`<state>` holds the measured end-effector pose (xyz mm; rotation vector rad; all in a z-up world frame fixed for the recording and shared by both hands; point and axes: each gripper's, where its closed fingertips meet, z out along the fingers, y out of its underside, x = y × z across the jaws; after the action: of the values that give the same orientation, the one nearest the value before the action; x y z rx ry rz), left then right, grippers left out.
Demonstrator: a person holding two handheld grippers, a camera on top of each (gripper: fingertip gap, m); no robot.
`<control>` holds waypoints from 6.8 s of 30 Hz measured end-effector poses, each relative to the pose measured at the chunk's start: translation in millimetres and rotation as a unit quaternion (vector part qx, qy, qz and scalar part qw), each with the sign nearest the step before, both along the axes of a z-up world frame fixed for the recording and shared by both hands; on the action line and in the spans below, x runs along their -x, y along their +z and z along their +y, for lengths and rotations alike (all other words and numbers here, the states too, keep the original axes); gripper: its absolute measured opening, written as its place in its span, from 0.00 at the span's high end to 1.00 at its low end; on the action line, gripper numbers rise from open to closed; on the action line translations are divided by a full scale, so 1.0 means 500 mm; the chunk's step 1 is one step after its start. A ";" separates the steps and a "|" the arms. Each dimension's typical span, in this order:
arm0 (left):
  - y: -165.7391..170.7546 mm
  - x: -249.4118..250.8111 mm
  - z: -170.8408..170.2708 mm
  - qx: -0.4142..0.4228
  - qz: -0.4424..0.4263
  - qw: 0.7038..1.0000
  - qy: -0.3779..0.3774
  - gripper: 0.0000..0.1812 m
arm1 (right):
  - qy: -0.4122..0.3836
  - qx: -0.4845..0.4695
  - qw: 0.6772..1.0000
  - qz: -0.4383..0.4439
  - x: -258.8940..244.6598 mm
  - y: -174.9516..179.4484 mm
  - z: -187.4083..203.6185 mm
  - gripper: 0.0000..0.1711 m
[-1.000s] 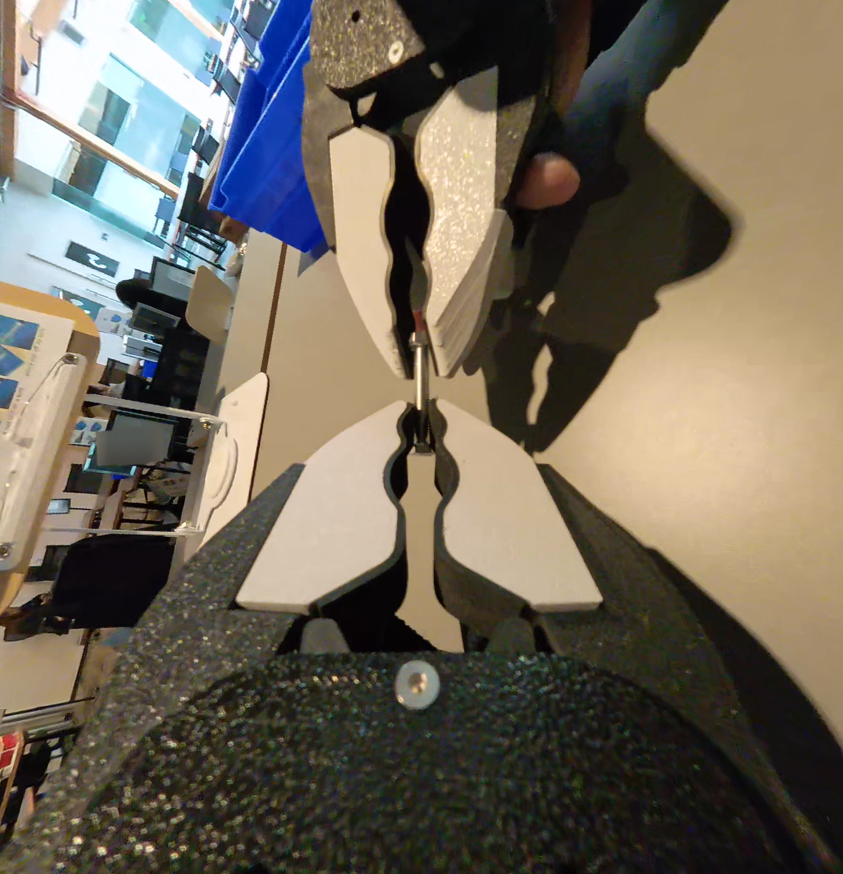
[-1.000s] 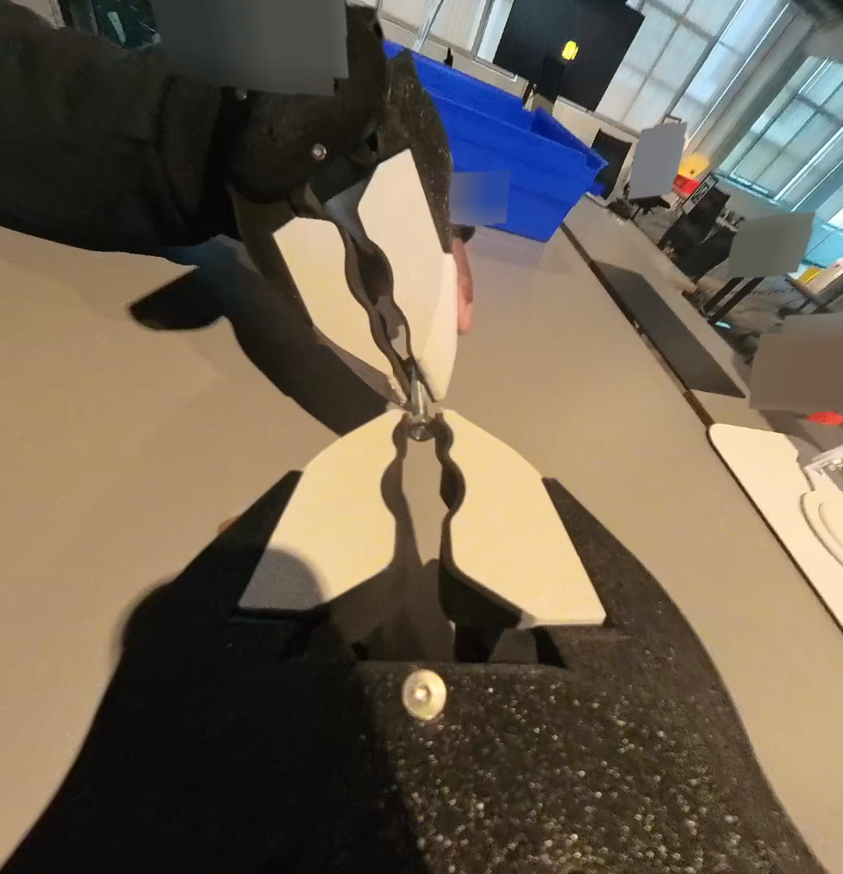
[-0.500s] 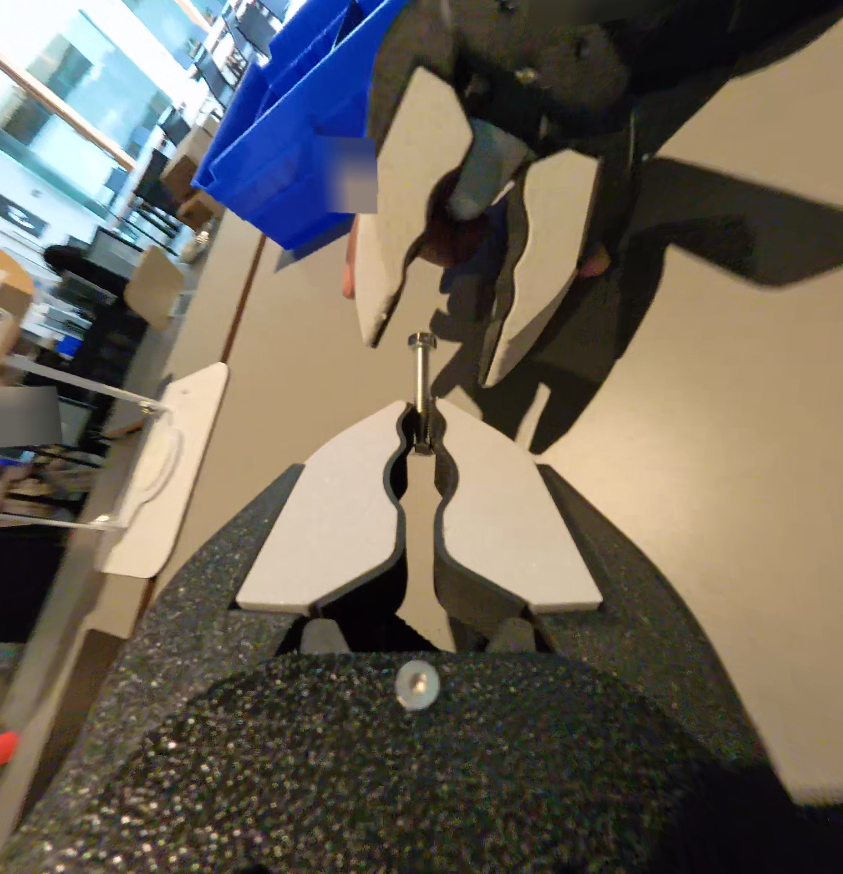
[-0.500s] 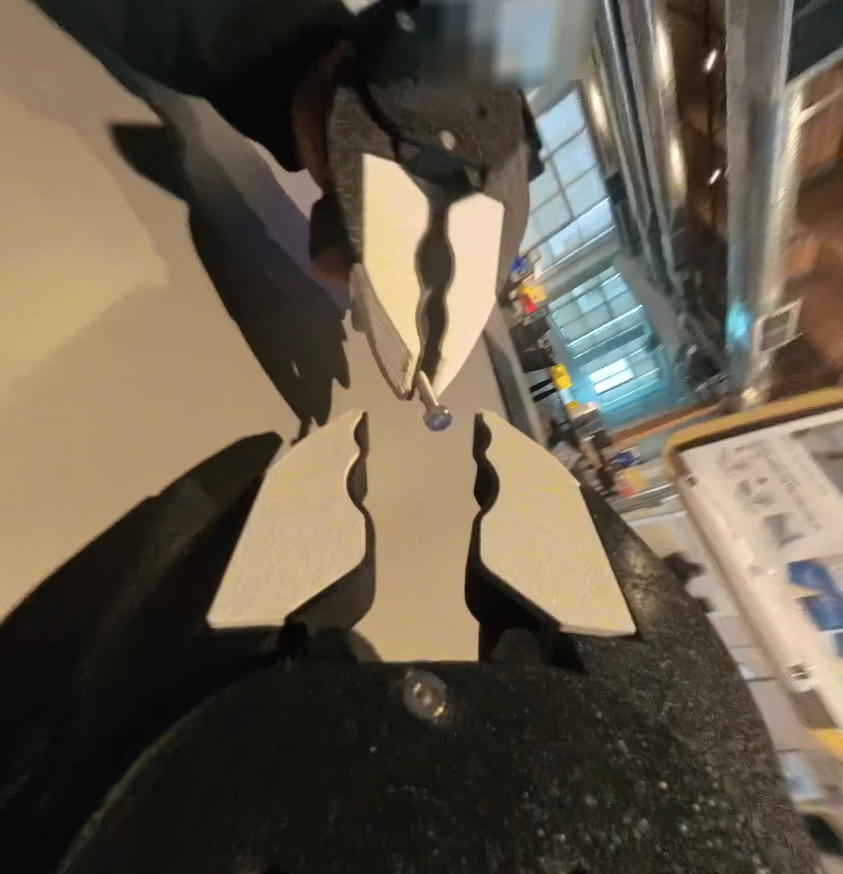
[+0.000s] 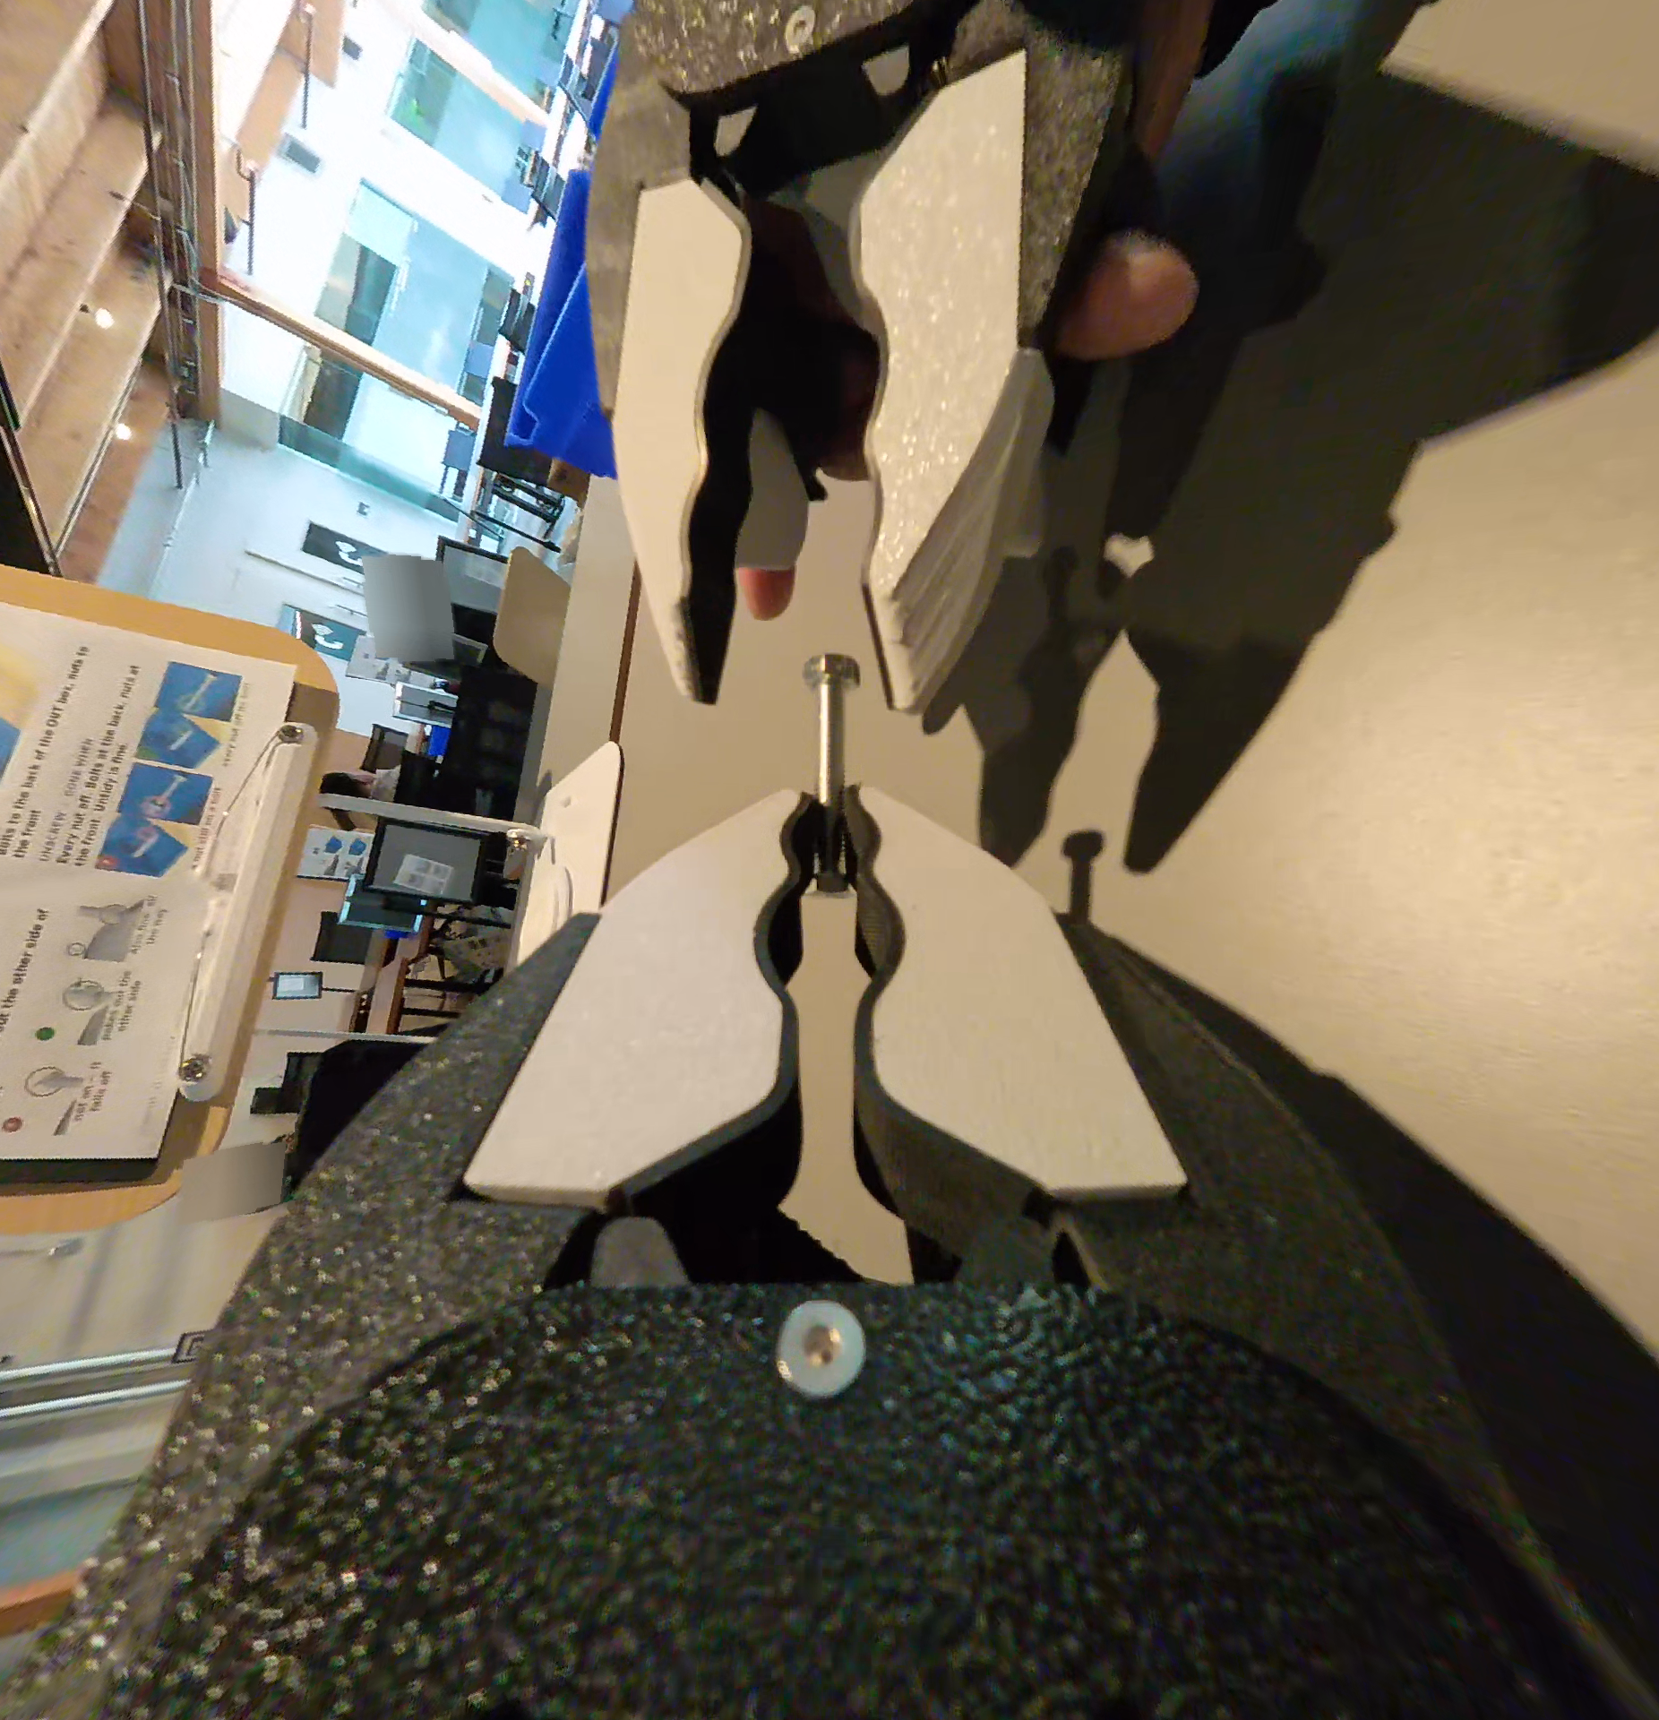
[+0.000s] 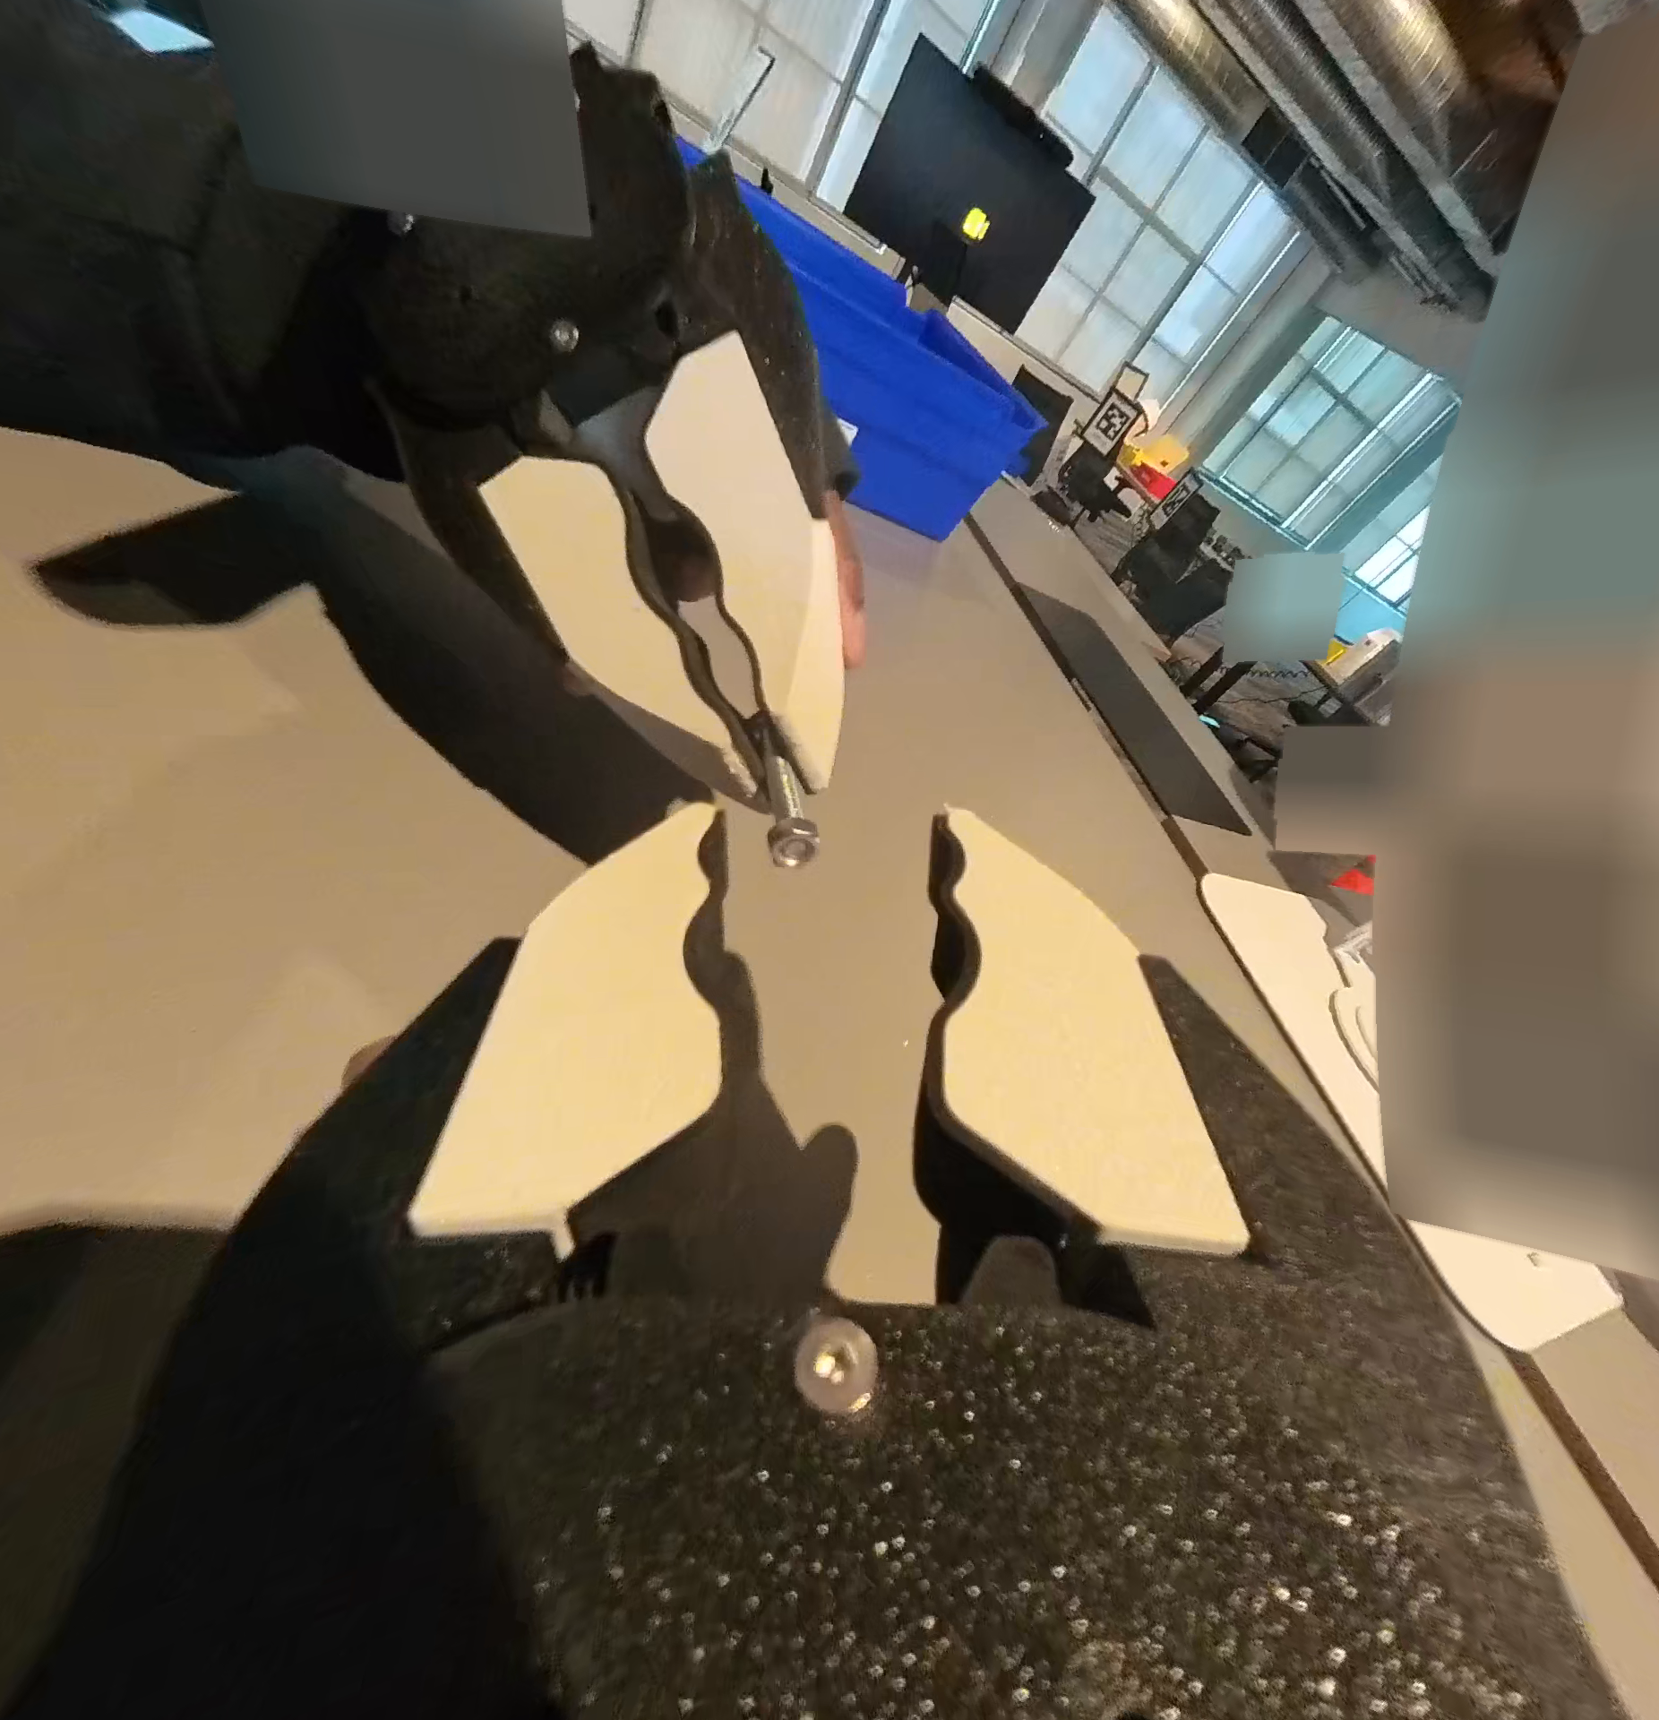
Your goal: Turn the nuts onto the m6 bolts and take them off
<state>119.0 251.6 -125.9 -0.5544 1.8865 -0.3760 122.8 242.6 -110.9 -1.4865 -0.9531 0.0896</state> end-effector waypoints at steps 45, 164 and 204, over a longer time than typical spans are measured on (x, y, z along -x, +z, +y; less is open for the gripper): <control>0.007 -0.031 0.045 -0.061 -0.091 0.989 0.099 0.97 | -0.027 0.082 0.982 0.167 -0.073 0.028 0.021 0.90; -0.038 0.044 -0.088 0.409 0.179 0.893 -0.061 0.97 | 0.105 -0.152 0.952 -0.245 0.043 -0.039 -0.069 0.94; -0.008 0.007 -0.037 0.133 0.009 0.991 -0.024 0.97 | 0.074 0.100 0.990 0.061 0.007 -0.012 -0.037 0.85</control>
<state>115.5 233.0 -130.1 -0.6910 1.8819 -0.6621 119.2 224.2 -117.1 -1.5723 -0.9761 0.3898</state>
